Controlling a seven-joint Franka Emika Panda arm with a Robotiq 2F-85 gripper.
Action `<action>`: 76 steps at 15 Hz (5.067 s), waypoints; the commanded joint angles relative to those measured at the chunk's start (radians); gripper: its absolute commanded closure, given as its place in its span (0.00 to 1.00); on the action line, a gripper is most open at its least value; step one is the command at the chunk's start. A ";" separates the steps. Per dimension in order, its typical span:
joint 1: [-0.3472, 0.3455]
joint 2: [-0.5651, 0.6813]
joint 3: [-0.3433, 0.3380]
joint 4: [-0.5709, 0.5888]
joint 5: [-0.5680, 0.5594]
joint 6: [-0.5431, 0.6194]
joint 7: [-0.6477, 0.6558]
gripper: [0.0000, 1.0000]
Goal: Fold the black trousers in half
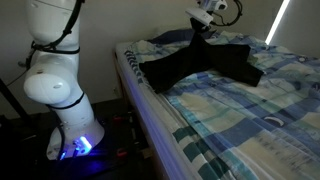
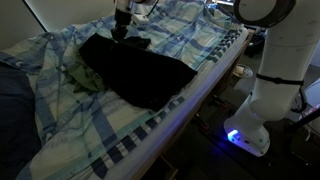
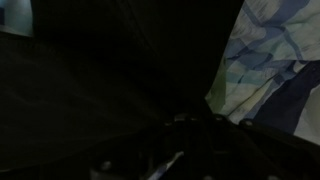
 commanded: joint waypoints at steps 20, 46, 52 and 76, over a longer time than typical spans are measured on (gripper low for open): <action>0.148 0.241 0.040 0.285 -0.203 -0.019 0.105 0.99; 0.179 0.242 0.000 0.503 -0.290 -0.204 0.263 0.00; 0.100 0.075 -0.033 0.270 -0.255 -0.198 0.347 0.00; 0.019 -0.358 -0.094 -0.347 -0.235 -0.303 0.284 0.00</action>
